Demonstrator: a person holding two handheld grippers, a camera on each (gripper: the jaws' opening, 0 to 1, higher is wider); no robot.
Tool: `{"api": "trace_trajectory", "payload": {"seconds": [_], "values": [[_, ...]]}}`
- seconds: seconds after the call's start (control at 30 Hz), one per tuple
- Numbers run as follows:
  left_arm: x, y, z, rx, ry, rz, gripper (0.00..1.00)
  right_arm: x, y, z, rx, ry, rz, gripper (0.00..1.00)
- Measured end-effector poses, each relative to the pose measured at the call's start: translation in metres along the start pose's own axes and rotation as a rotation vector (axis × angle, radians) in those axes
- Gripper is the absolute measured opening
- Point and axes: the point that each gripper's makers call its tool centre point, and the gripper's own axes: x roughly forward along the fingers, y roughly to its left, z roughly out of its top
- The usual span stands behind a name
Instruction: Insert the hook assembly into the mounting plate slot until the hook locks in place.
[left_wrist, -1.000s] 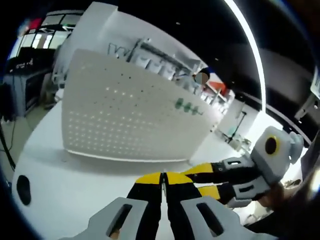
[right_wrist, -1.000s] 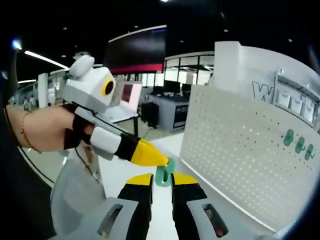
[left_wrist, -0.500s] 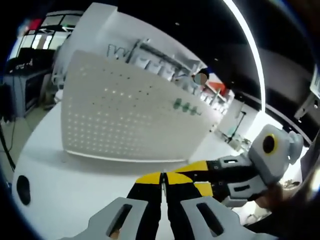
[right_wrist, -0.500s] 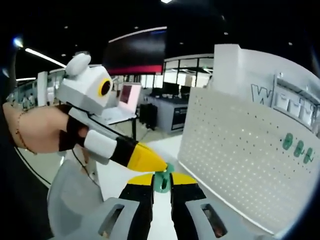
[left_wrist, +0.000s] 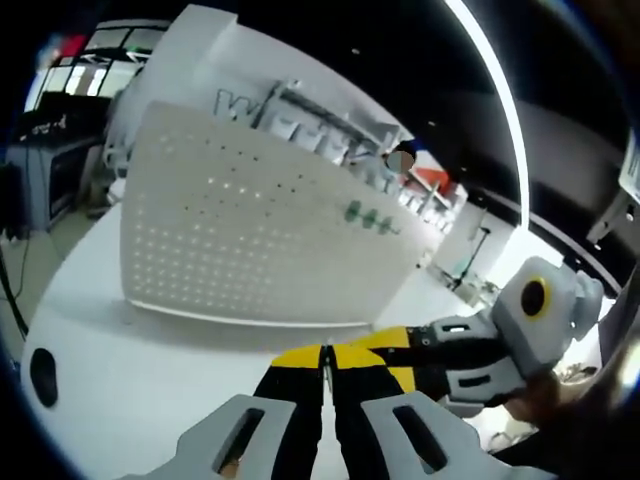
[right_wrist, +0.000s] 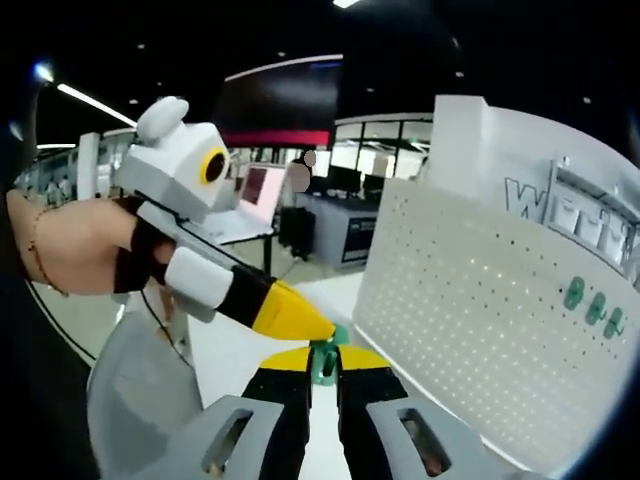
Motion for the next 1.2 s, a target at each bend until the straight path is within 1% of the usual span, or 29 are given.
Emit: {"api": "trace_trajectory", "payload": {"seconds": [0.4, 0.6, 0.73, 0.77, 0.8, 0.87, 0.97, 1.0, 1.03, 1.13, 1.2], "values": [[0.0002, -0.0004, -0.0007, 0.002, 0.002, -0.002, 0.01, -0.0006, -0.0022, -0.0020, 0.014, 0.005, -0.004, 0.03], [0.0004, -0.0007, -0.0004, -0.003, 0.001, -0.005, 0.01, -0.0010, -0.0023, -0.0027, -0.008, 0.006, -0.003, 0.02], [0.0002, -0.0008, -0.0008, -0.012, 0.000, -0.008, 0.01, -0.0008, -0.0017, -0.0028, -0.008, 0.006, -0.001, 0.01], [0.0002, -0.0004, -0.0010, -0.019, -0.002, -0.007, 0.01, -0.0007, -0.0013, -0.0030, -0.013, 0.007, 0.001, 0.01], [0.0008, -0.0005, -0.0003, -0.029, -0.009, -0.008, 0.01, -0.0011, -0.0029, -0.0022, -0.038, 0.001, -0.009, 0.01], [0.0019, -0.0013, -0.0004, -0.029, -0.011, -0.007, 0.01, -0.0015, -0.0036, -0.0028, -0.026, 0.000, -0.010, 0.01], [0.0026, -0.0037, -0.0009, -0.026, -0.008, -0.014, 0.01, -0.0038, -0.0064, -0.0038, 0.030, -0.006, -0.008, 0.01], [0.0030, -0.0049, -0.0014, -0.028, -0.006, -0.019, 0.01, -0.0044, -0.0065, -0.0047, 0.072, -0.002, -0.013, 0.01], [0.0035, -0.0054, -0.0017, -0.026, -0.006, -0.022, 0.01, -0.0048, -0.0071, -0.0051, 0.091, 0.001, -0.013, 0.00], [0.0055, -0.0052, -0.0041, 0.024, -0.010, -0.048, 0.01, -0.0042, -0.0088, -0.0071, 0.099, 0.005, -0.009, 0.00], [0.0053, -0.0049, -0.0055, 0.036, -0.011, -0.056, 0.02, -0.0041, -0.0072, -0.0086, 0.097, 0.009, -0.001, 0.00]]}}
